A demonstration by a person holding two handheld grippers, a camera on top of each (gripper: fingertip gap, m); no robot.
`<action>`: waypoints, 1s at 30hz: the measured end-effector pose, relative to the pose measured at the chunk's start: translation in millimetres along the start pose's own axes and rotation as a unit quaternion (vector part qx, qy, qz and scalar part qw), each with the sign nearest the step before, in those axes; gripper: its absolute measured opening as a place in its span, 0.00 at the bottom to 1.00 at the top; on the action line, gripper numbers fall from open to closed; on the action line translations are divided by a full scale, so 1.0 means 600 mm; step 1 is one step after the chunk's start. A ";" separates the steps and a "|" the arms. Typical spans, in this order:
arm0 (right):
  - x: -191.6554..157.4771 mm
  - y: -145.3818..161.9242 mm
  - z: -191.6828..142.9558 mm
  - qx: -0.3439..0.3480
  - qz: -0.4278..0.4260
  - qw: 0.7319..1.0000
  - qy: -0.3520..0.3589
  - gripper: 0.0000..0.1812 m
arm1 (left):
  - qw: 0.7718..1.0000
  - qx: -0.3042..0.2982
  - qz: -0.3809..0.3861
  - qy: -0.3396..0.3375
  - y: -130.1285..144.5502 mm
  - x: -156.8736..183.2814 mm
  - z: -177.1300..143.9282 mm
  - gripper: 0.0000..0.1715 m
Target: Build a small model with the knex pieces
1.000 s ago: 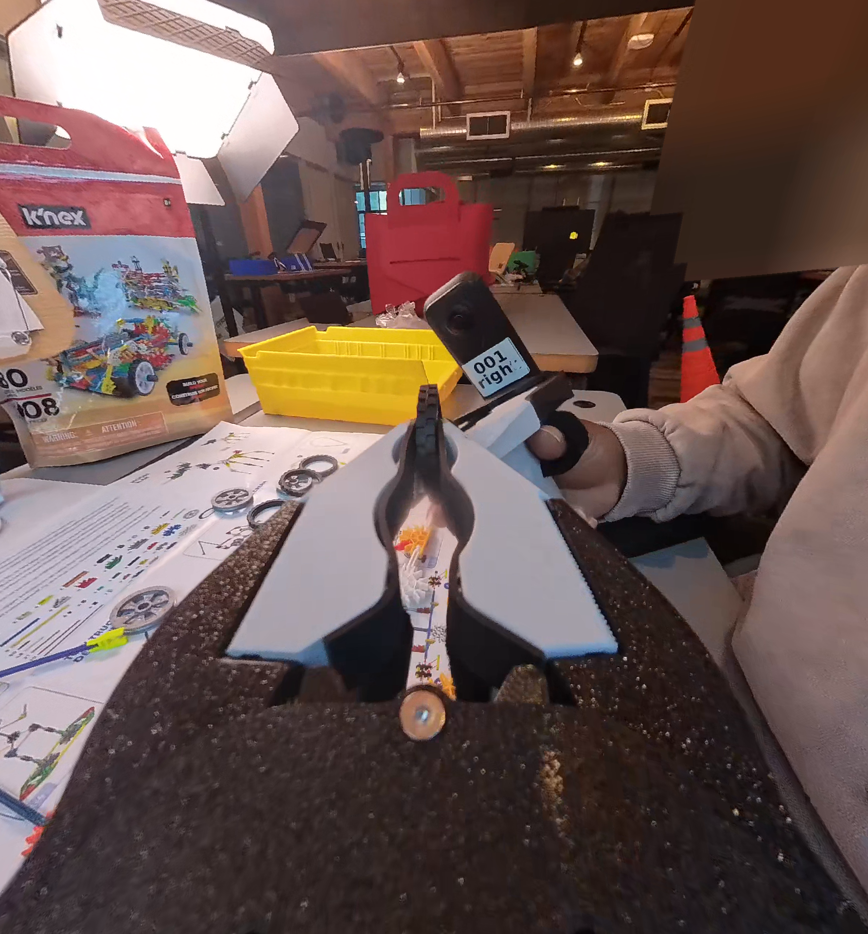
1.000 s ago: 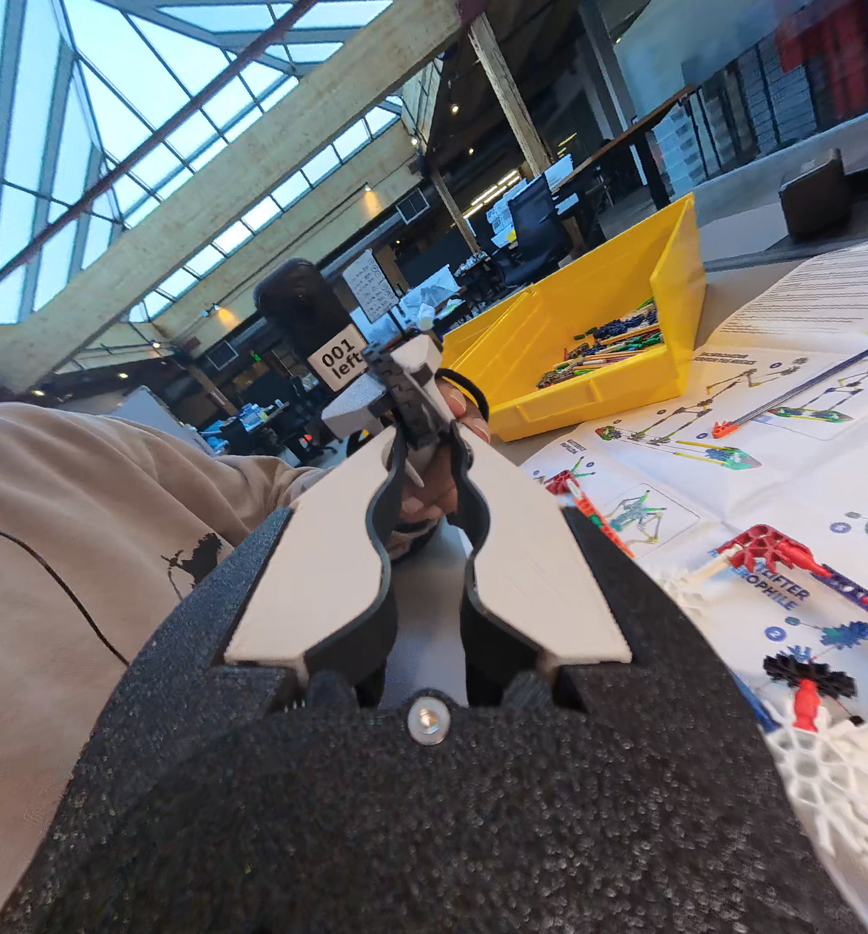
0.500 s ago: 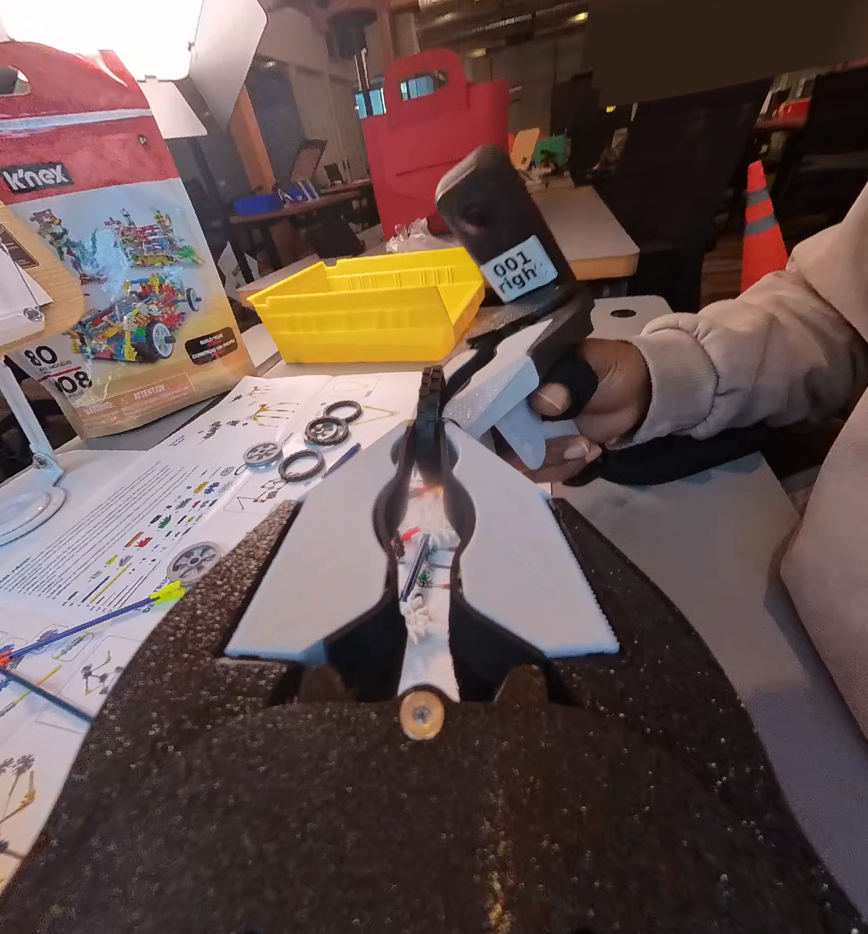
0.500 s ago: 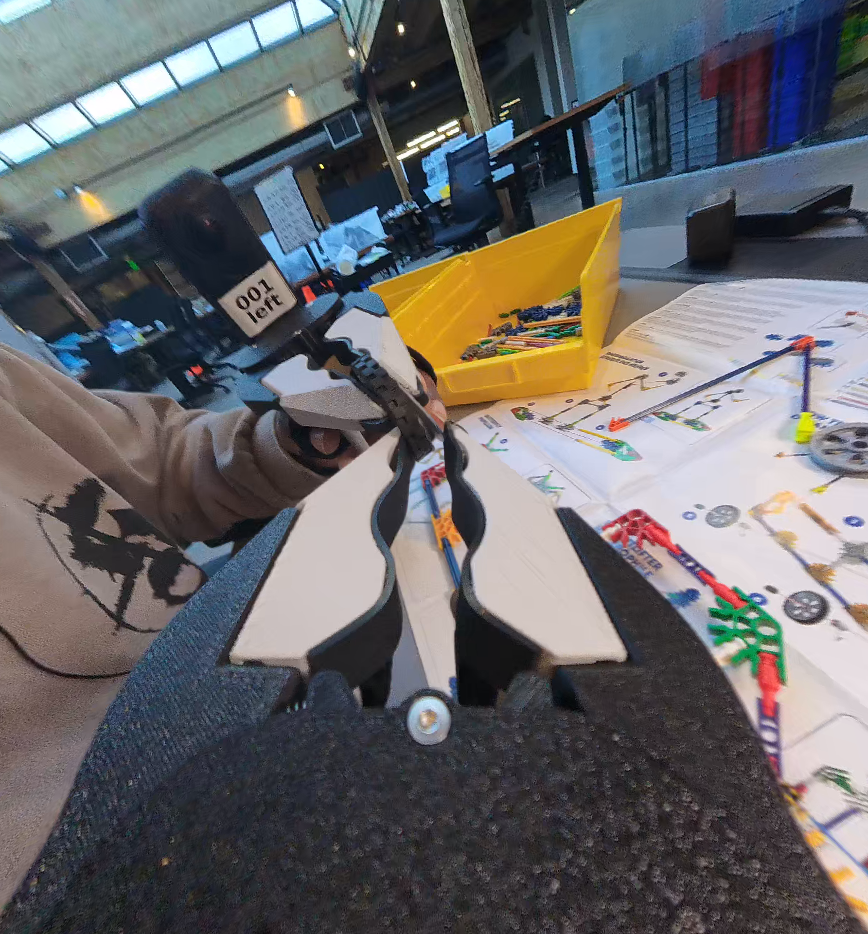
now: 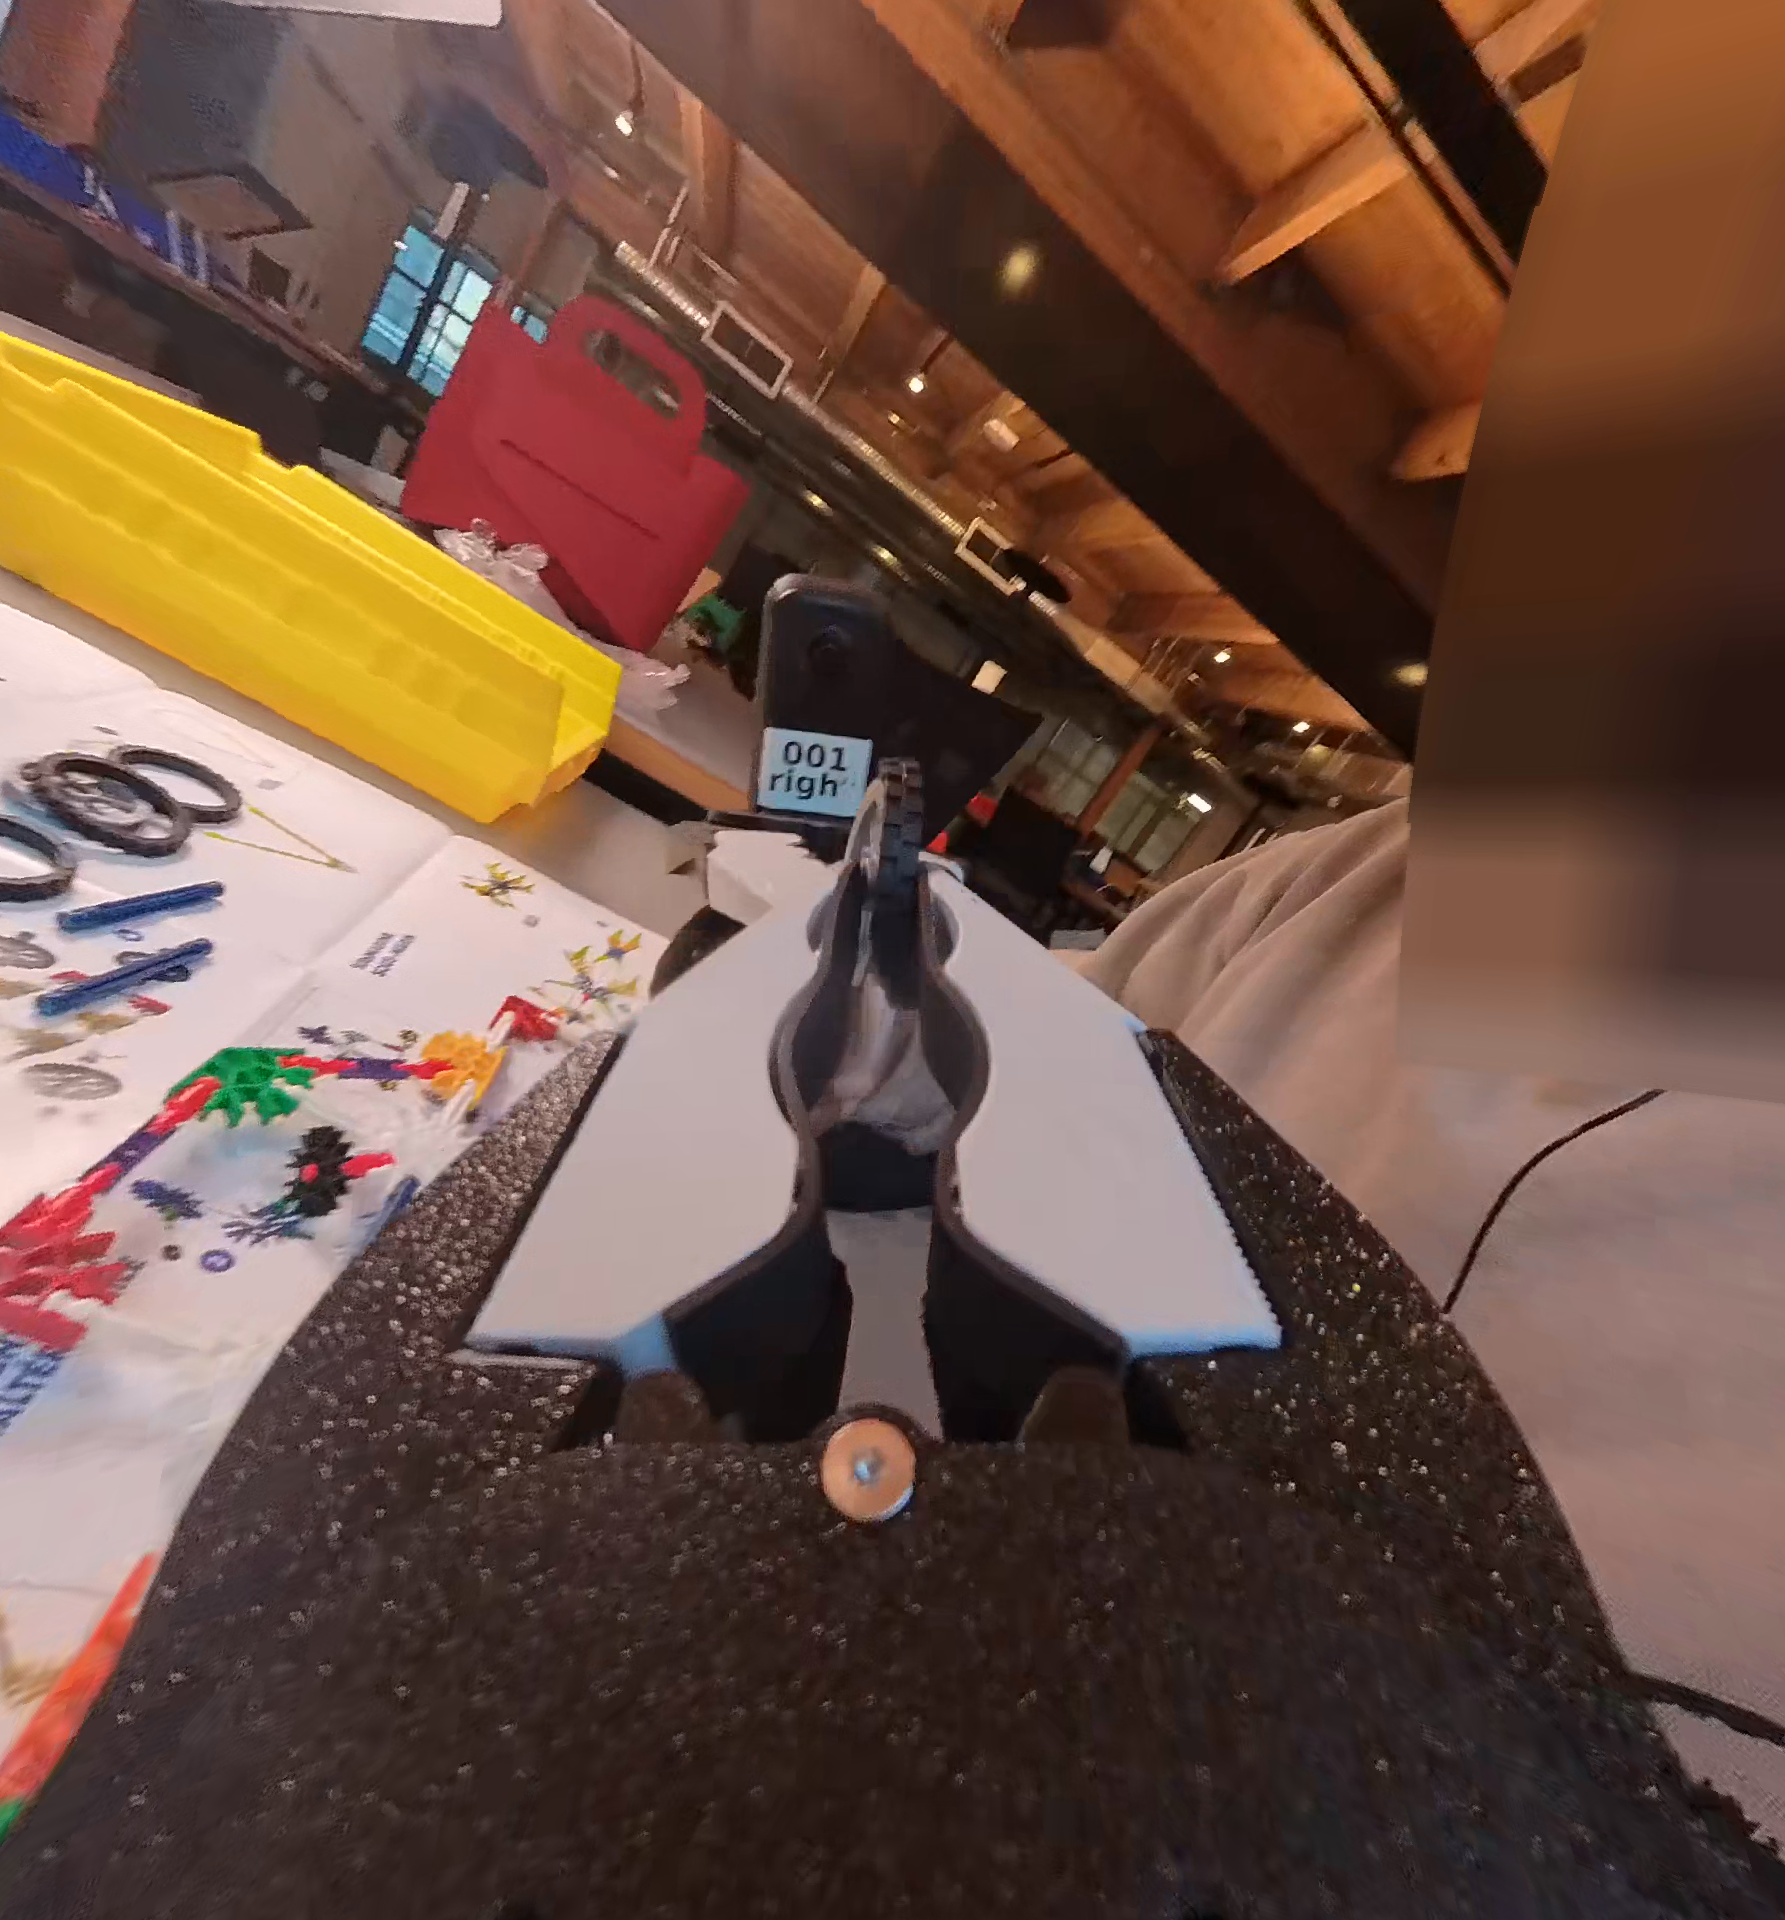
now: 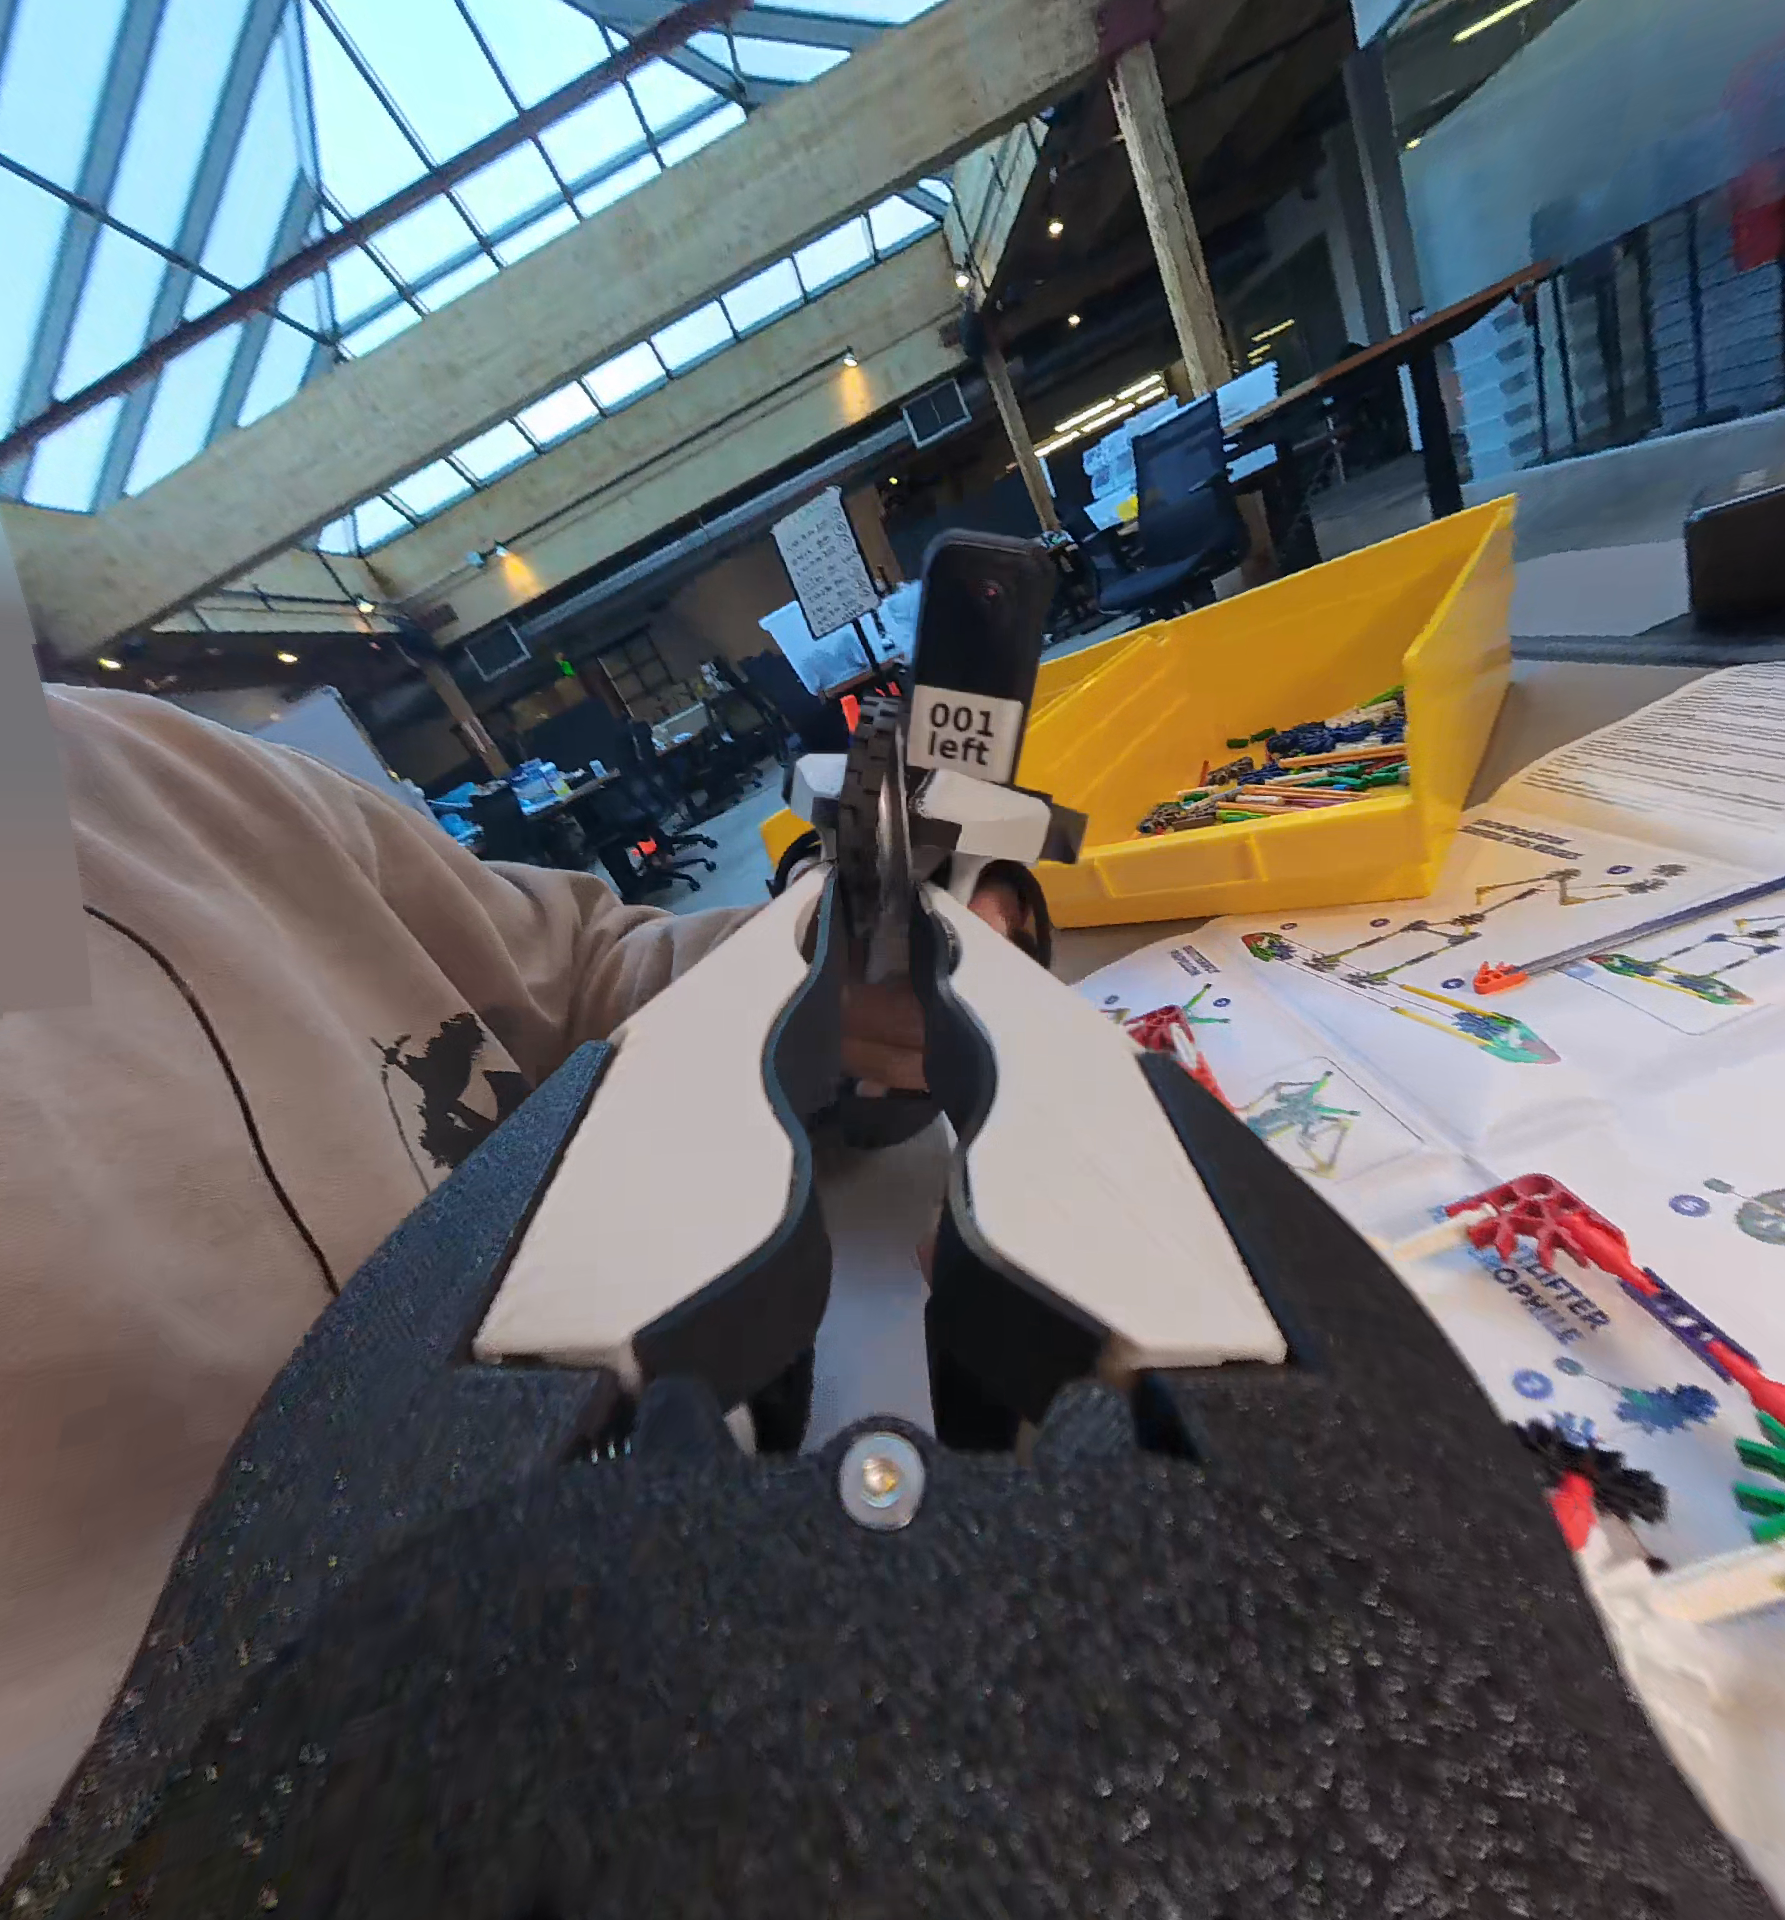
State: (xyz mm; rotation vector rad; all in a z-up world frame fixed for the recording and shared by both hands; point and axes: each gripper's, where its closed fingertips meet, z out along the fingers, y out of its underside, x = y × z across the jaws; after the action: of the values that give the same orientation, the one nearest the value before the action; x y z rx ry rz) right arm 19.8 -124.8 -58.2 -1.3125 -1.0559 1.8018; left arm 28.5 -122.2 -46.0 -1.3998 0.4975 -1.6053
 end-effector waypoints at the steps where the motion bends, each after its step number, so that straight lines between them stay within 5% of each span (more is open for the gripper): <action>1: -0.008 -0.003 -0.001 0.009 0.009 1.000 -0.020 0.04 | 1.000 0.012 -0.019 0.020 -0.003 0.007 0.003 0.04; 7: -0.041 -0.016 -0.007 0.041 0.028 0.993 -0.105 0.05 | 0.983 0.061 -0.127 0.116 -0.005 0.032 0.013 0.05; 13: -0.062 -0.017 -0.017 0.046 0.015 0.987 -0.155 0.05 | 0.980 0.060 -0.124 0.146 0.001 0.050 0.023 0.06; 20: 0.006 0.001 0.006 -0.014 -0.069 0.997 0.023 0.06 | 0.991 0.024 0.124 -0.041 -0.003 -0.004 0.001 0.02; 27: 0.017 0.004 0.007 0.007 0.064 0.997 0.031 0.07 | 0.896 -0.040 0.409 -0.164 0.000 -0.002 0.003 0.02; 30: 0.032 0.011 0.004 0.006 0.130 0.990 0.058 0.03 | 0.820 -0.086 0.526 -0.210 0.011 -0.016 0.004 0.03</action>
State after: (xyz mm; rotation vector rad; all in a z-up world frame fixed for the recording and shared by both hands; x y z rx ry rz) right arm 11.6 -111.7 -72.0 -1.5874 -0.8408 1.8890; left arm 32.3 -116.8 -56.1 -1.1884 0.9398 -0.3456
